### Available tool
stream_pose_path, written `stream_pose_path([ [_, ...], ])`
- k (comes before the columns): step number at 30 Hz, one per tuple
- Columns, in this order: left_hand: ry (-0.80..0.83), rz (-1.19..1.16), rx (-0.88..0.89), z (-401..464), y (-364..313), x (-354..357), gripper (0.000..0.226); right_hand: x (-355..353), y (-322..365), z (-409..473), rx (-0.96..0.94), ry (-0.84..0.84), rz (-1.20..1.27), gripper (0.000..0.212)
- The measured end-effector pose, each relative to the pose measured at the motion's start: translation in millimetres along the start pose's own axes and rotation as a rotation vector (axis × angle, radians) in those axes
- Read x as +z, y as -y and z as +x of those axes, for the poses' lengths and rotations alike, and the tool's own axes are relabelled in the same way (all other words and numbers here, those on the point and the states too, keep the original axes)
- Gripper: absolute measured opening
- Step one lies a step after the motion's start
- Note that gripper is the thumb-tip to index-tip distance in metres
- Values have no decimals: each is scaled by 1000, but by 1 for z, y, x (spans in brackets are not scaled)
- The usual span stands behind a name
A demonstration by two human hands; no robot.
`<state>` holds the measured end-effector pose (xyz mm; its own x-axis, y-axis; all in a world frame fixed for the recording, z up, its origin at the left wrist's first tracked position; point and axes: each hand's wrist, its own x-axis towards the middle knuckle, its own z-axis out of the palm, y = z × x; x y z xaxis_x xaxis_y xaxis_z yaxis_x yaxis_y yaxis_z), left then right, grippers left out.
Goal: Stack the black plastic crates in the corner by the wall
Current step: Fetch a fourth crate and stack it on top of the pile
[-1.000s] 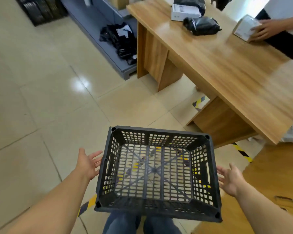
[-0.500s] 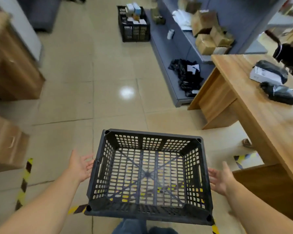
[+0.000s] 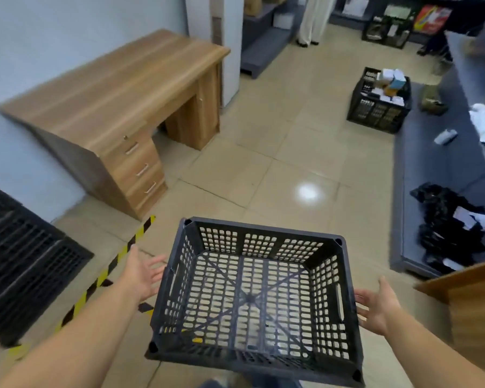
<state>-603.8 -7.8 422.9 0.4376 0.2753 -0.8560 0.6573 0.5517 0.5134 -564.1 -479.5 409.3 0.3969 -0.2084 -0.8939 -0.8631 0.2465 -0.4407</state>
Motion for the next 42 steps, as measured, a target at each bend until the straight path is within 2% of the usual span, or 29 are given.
stream_pose_path([
  [10, -254, -481, 62, -42, 37, -38, 83, 119, 119, 26, -75, 261, -462, 83],
  [16, -408, -718, 93, -73, 75, -70, 80, 208, 137, 9, -116, 389, -721, 81],
  [23, -561, -900, 147, -100, 94, -124, 81, 308, 107, -38, -208, 492, -945, 78],
  [29, -620, -1008, 243, -123, 80, -194, 84, 389, 60, -88, -270, 577, -1014, 83],
  [37, -651, -1117, 403, -148, 39, -308, 80, 498, -2, -174, -363, 657, -936, 77],
  [42, -673, -1139, 489, -167, 3, -371, 70, 559, -22, -237, -429, 739, -820, 62],
])
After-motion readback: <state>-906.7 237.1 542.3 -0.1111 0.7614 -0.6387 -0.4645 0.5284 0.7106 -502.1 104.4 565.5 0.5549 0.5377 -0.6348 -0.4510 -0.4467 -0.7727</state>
